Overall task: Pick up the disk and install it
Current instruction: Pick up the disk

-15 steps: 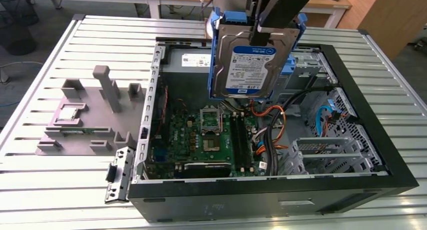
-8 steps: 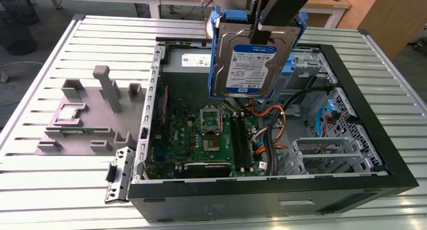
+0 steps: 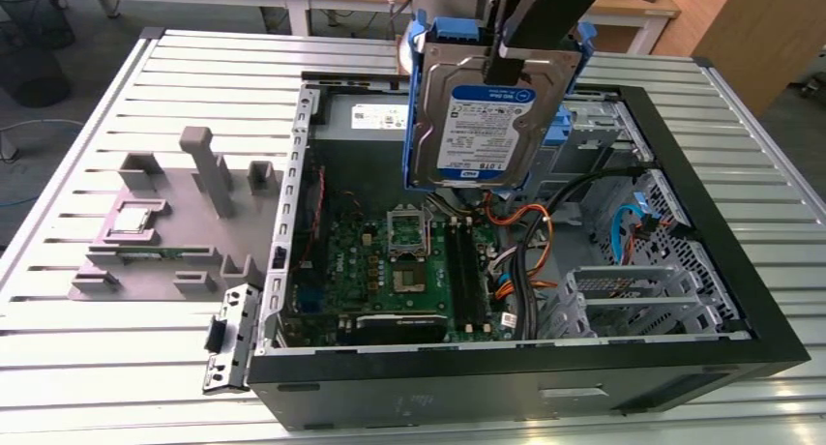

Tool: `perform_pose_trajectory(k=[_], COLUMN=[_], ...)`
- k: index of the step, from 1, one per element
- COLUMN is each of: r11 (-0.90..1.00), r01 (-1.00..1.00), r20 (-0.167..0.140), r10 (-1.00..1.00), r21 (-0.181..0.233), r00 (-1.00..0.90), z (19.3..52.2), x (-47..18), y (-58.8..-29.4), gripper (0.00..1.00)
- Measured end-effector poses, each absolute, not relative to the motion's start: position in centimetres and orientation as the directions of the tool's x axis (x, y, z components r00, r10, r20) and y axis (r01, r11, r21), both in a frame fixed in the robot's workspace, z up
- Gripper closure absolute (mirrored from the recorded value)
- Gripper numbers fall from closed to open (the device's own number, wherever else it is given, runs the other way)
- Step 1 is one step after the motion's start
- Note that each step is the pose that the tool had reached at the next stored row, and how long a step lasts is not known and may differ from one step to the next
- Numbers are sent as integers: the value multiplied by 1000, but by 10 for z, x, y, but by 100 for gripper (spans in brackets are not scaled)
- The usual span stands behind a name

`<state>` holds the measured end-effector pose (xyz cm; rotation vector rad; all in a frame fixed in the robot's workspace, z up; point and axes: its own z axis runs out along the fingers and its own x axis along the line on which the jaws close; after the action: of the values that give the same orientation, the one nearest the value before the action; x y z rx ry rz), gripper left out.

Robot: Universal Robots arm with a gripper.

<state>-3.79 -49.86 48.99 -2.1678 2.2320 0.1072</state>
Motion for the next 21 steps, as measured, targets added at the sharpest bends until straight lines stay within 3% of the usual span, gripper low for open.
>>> perform_pose_trajectory(k=[21], r11=[28], r01=[-999], r20=[-68], r10=[-997], r21=[30], r00=[-30], z=[490], x=[-35], y=[-499], gripper=[65])
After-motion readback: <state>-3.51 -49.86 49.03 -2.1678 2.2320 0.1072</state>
